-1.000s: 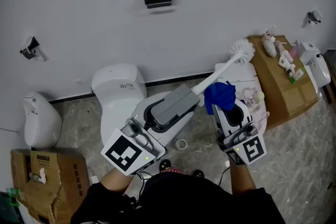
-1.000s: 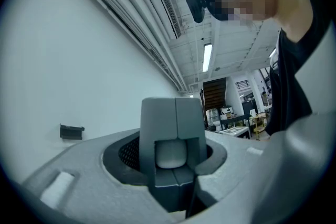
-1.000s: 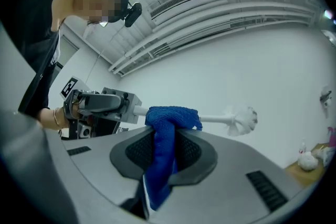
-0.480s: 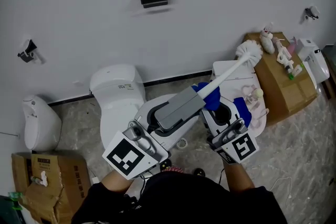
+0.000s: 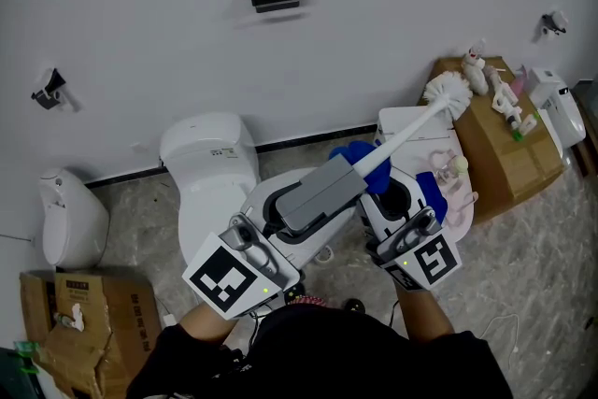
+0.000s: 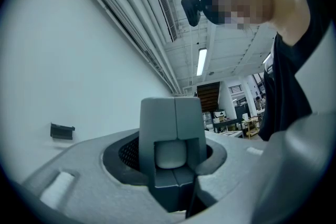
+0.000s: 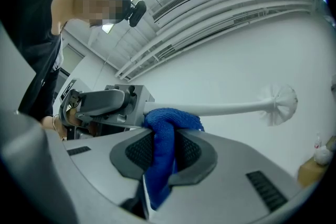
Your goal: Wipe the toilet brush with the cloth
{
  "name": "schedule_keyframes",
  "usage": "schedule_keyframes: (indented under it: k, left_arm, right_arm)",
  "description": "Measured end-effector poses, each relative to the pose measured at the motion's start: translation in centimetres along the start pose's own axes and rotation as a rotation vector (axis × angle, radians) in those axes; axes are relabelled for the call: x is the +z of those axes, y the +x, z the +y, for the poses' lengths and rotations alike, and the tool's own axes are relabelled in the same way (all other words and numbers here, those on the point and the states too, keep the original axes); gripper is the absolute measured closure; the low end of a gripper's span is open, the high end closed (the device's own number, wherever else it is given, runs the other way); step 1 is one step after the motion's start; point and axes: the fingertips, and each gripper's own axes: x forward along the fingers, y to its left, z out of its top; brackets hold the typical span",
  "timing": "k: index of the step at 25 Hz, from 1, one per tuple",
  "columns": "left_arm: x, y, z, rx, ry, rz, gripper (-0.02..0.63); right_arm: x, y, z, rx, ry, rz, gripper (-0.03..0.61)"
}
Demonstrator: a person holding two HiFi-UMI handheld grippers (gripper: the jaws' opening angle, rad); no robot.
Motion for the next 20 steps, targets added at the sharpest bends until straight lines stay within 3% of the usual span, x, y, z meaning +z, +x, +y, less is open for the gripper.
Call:
schedule_keyframes:
  k: [13, 20]
  left_arm:
    - [-0.2, 0.2, -0.2, -0.007, -0.017, 0.007, 0.428]
    - [-0.1, -0.5, -0.3, -0.015, -0.015, -0.002, 0.428]
  right_arm:
    - [0.2, -0.4, -1.1, -0.017, 0.070, -0.010, 0.503]
    - [-0.3, -0.8, -1.7, -0.056, 0.052, 0.009, 0.503]
